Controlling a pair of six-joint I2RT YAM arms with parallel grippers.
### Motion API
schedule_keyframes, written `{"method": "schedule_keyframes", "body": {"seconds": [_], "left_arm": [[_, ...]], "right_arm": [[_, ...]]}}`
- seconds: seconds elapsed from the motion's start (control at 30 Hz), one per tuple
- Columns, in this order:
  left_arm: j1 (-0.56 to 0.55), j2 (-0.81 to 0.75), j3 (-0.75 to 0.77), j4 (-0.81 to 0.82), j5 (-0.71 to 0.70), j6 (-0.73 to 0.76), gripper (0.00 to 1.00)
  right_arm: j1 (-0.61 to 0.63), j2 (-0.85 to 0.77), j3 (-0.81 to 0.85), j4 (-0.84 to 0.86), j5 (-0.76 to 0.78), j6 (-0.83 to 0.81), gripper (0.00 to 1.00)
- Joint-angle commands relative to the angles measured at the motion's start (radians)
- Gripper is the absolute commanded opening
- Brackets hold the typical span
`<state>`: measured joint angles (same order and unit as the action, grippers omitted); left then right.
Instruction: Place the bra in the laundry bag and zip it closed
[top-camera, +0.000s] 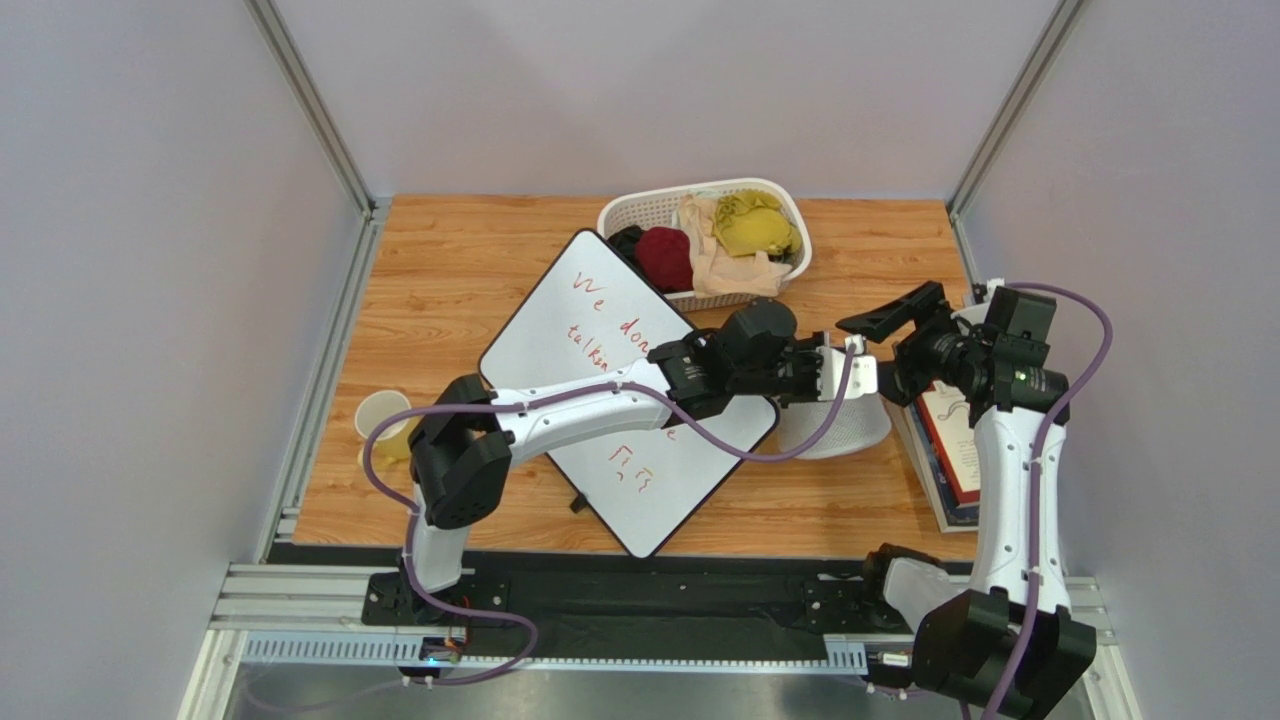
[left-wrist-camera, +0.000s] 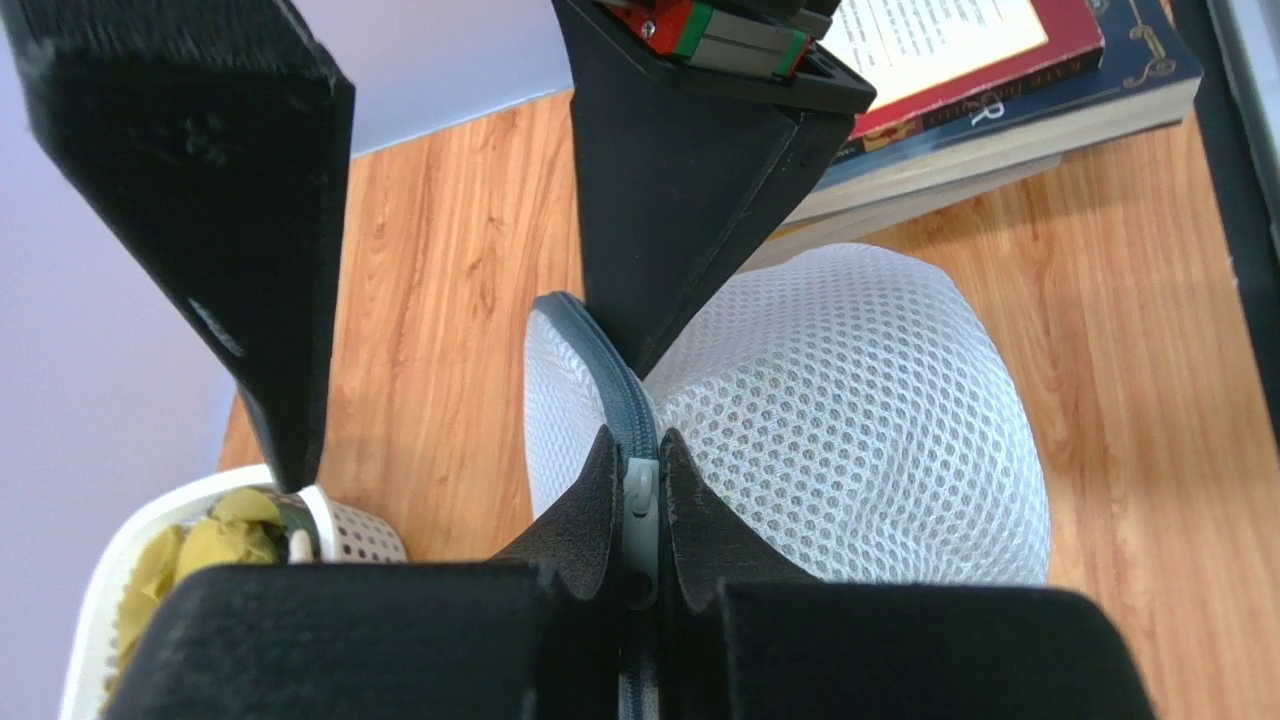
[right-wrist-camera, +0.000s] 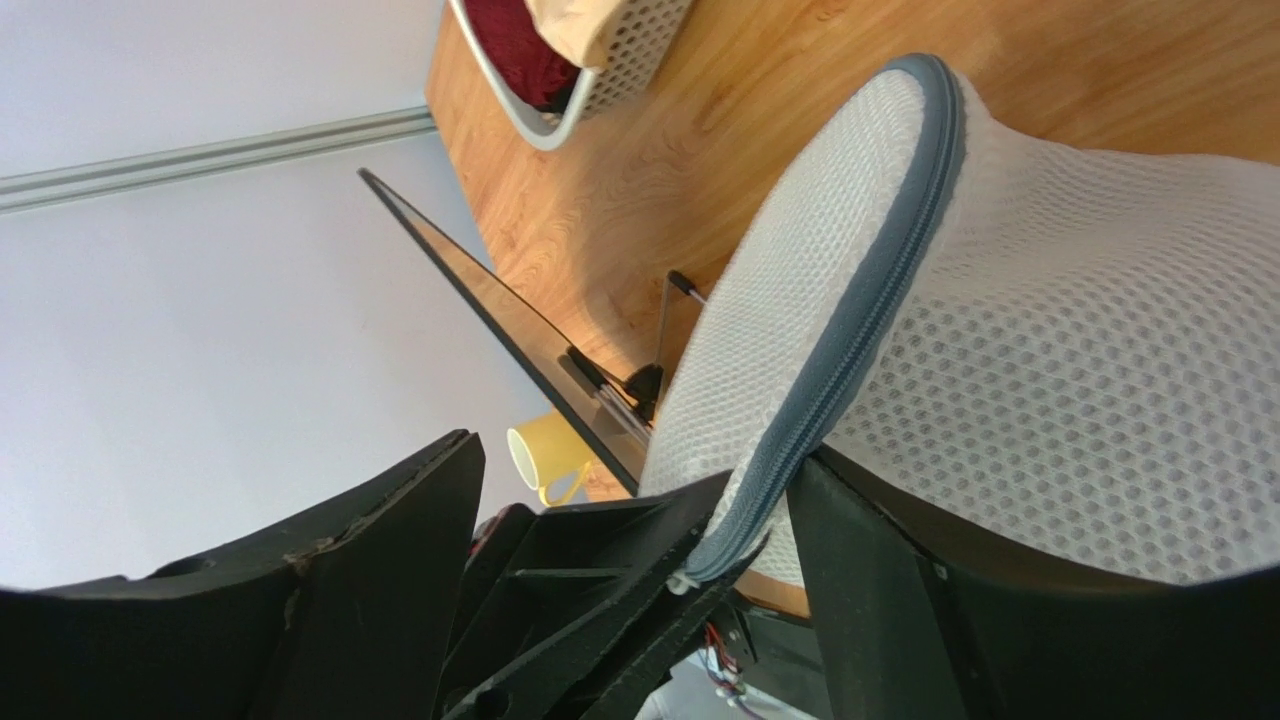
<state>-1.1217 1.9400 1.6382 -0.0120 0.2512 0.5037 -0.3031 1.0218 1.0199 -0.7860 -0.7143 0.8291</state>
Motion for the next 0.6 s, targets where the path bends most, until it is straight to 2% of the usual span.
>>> {"method": "schedule_keyframes", "body": {"seconds": [0.0,0.2,0.23,0.3,0.33,0.37,0.4,0.43,0.47,0.5,0.53,0.57], "left_arm": [[-0.018,-0.078,-0.021,0.072,0.08,0.096,0.0],[-0.02,-0.092,-0.055,0.158,0.082,0.096,0.0],[-0.02,-0.096,-0.06,0.167,0.088,0.093,0.0],[-0.02,-0.102,-0.074,0.191,0.098,0.079,0.0],[-0.018,-0.102,-0.066,0.185,0.1,0.04,0.0],[-0.018,-0.101,-0.048,0.16,0.102,0.021,0.04],[-0.015,-0.093,-0.005,0.092,0.108,-0.002,0.21],[-0.009,-0.089,0.018,0.057,0.123,-0.057,0.3],[-0.001,-0.084,0.038,0.029,0.163,-0.089,0.39],[0.017,-0.075,0.061,0.017,0.183,-0.129,0.56],[0.025,-0.072,0.072,-0.015,0.2,-0.19,0.61],[0.033,-0.069,0.084,-0.032,0.235,-0.224,0.62]], "right_arm": [[-0.014,0.024,0.062,-0.08,0.044,-0.067,0.8],[-0.014,0.043,0.011,-0.079,0.114,-0.036,0.75],[-0.016,0.05,-0.001,-0.056,0.092,-0.027,0.66],[-0.016,0.055,-0.017,0.008,0.066,0.026,0.57],[-0.016,0.057,-0.021,0.023,0.059,0.036,0.39],[-0.016,0.054,-0.023,0.034,0.059,0.047,0.25],[-0.016,0.049,-0.023,0.056,0.068,0.071,0.09],[-0.014,0.04,-0.024,0.063,0.069,0.086,0.0],[-0.017,0.038,-0.02,0.077,0.065,0.093,0.0],[-0.018,0.038,-0.015,0.077,0.061,0.096,0.0],[-0.018,0.032,-0.008,0.076,0.064,0.102,0.0],[-0.018,0.024,-0.004,0.082,0.068,0.107,0.0]]}}
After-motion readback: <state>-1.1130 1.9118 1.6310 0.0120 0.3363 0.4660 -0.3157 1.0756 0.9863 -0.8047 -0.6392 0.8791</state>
